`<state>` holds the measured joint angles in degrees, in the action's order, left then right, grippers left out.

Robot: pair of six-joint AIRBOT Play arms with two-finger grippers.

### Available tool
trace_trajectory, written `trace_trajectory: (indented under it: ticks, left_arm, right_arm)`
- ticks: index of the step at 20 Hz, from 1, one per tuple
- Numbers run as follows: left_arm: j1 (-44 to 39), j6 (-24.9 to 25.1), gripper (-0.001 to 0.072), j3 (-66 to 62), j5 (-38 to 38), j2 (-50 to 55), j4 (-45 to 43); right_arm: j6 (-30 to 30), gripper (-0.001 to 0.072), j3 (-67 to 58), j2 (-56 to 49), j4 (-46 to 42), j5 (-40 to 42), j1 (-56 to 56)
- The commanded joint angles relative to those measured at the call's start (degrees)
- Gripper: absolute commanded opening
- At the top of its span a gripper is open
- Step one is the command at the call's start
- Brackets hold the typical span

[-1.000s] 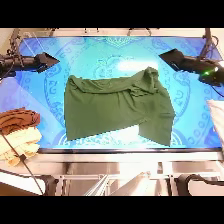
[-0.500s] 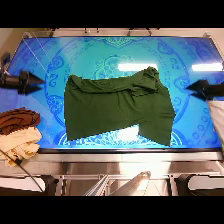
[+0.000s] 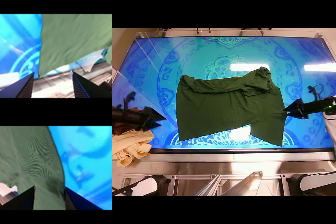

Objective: Fold the shirts.

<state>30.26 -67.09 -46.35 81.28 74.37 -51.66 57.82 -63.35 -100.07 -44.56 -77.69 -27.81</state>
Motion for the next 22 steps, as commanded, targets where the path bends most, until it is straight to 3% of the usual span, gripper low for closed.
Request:
trace_trajectory:
  ticks: [1,8,12,16,17,18,22]
  left_arm:
    - [0.1,-1.1,0.0492,8.8,-4.8,-2.6,-1.2]
    - [-0.8,-0.9,0.0493,16.0,-14.5,-2.3,0.4]
    - [-10.4,0.1,0.0492,13.3,-21.0,0.0,4.0]
    - [-22.6,0.2,0.0491,6.0,-19.4,10.5,4.7]
    - [-24.0,0.1,0.0457,4.5,-18.1,12.7,4.7]
    - [-24.6,0.2,0.0367,3.3,-16.7,14.5,4.6]
    - [-21.0,0.2,0.0278,2.5,-12.9,15.6,4.7]
  right_arm:
    - [-2.3,0.0430,0.7,-1.7,3.5,0.9,4.5]
    - [-4.7,0.0430,0.7,-1.7,11.3,2.0,7.1]
    - [-4.7,0.0430,0.7,-1.7,11.2,1.9,7.2]
    - [-4.7,0.0430,0.7,-1.7,11.2,1.0,7.1]
    - [-4.7,0.0430,0.7,-1.7,11.2,0.5,7.0]
    - [-4.7,0.0430,0.7,-1.7,11.2,-0.1,6.6]
    - [-4.7,0.0430,0.6,-1.7,11.2,-2.0,1.8]
